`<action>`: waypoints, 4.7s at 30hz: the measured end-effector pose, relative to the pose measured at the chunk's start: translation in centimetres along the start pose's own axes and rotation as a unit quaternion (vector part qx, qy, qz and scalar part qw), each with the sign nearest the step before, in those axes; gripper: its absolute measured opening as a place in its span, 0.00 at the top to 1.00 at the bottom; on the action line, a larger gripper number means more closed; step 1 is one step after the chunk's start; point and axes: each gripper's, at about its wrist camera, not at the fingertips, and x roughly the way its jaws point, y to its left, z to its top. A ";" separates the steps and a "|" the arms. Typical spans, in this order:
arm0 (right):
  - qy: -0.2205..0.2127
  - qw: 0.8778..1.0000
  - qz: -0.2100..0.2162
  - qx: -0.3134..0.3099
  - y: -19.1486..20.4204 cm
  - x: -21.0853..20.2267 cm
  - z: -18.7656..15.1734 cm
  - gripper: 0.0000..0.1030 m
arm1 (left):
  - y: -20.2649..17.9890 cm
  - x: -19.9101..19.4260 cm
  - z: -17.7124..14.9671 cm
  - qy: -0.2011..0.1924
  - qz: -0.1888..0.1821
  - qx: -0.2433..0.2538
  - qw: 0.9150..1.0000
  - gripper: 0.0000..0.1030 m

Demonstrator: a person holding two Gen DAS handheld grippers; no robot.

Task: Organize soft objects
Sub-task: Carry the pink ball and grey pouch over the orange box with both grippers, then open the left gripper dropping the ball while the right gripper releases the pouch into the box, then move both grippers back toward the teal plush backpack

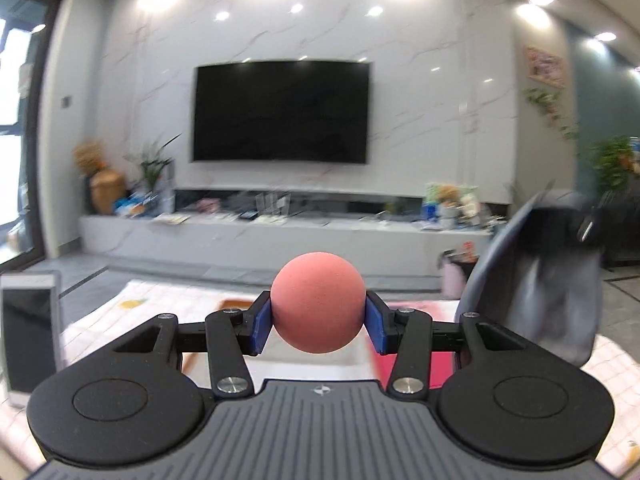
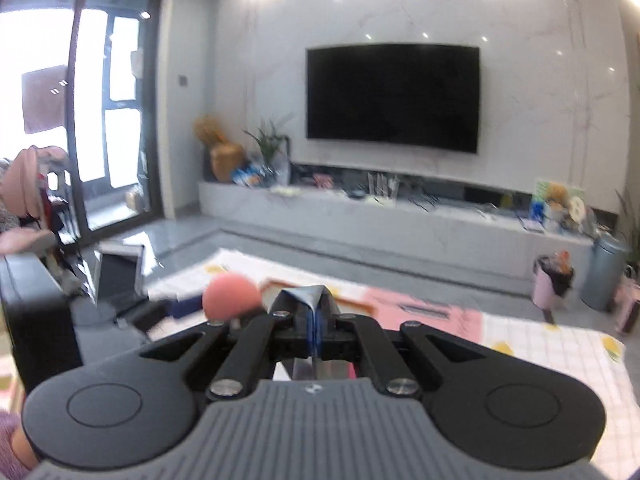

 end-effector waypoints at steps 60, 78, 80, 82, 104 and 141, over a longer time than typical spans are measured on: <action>0.236 0.968 0.088 -0.007 2.7 19.2 -10.6 0.84 | 9.9 7.4 -5.7 0.248 -0.010 -0.007 0.969 0.24; 0.195 0.975 0.097 -0.044 3.7 17.3 -9.4 0.02 | 10.6 7.0 -5.6 0.237 0.003 -0.016 0.971 0.23; 0.196 0.974 0.098 -0.058 4.3 17.1 -9.6 0.02 | 10.5 7.0 -5.6 0.237 0.006 -0.011 0.971 0.22; 0.197 0.973 0.103 -0.069 4.7 17.0 -9.7 0.02 | 10.3 6.8 -5.5 0.230 0.011 -0.008 0.973 0.19; 0.122 0.989 0.084 0.021 -0.9 8.6 -4.4 0.02 | 7.9 2.3 -0.4 0.138 0.007 -0.045 0.989 0.18; 0.326 0.887 -0.215 0.245 -27.2 9.5 -19.2 0.02 | -13.0 5.2 -9.0 0.193 -0.207 0.064 0.957 0.17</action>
